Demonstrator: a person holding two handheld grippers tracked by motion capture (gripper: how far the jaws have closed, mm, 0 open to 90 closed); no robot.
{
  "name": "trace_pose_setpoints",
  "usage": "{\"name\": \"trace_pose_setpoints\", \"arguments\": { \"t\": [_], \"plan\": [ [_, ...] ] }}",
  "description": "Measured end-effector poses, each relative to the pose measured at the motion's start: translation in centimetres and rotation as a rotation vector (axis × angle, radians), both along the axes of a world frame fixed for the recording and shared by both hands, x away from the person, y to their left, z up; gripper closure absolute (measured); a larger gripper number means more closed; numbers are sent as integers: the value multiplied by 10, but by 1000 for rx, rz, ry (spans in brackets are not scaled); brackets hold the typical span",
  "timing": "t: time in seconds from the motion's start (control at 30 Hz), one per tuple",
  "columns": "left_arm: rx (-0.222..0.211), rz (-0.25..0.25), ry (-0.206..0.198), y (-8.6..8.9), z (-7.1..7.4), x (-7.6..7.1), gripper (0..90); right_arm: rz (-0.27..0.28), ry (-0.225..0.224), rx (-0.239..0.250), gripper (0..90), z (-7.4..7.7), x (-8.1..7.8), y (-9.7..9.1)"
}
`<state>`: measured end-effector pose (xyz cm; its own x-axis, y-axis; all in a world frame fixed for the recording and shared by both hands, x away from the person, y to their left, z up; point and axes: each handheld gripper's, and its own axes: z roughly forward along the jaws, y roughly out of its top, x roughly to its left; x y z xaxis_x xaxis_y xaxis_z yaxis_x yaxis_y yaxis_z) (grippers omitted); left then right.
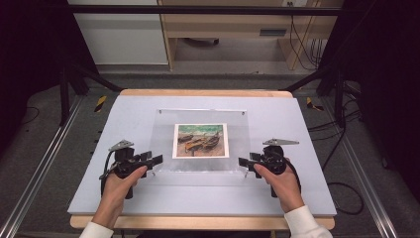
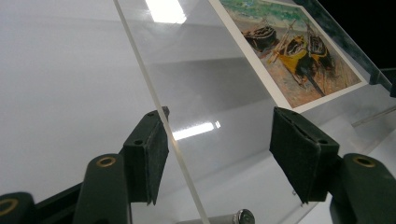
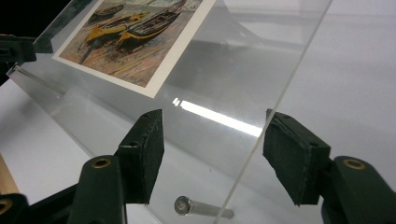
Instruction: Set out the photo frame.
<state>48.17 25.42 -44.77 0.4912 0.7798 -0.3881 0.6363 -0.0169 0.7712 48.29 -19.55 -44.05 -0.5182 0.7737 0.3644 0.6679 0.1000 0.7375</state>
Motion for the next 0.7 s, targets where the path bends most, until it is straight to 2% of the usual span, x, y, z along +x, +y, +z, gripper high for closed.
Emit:
{"name": "trace_pose_setpoints", "arguments": {
  "t": [0.3, 0.37, 0.53, 0.7],
  "plan": [
    [8, -4, 1, -5, 2, 11, 374, -20, -3, -1, 401, 2, 4, -3],
    [13, -5, 1, -7, 3, 17, 375, -24, -7, -6, 402, 2, 8, -4],
    [12, 2, -30, -12, 11, 34, 381, -41, -7, 8, 404, 5, 21, -8],
    [8, 14, -27, -14, 9, 41, 386, -48, -22, -1, 412, 7, 30, -9]
  ]
}}
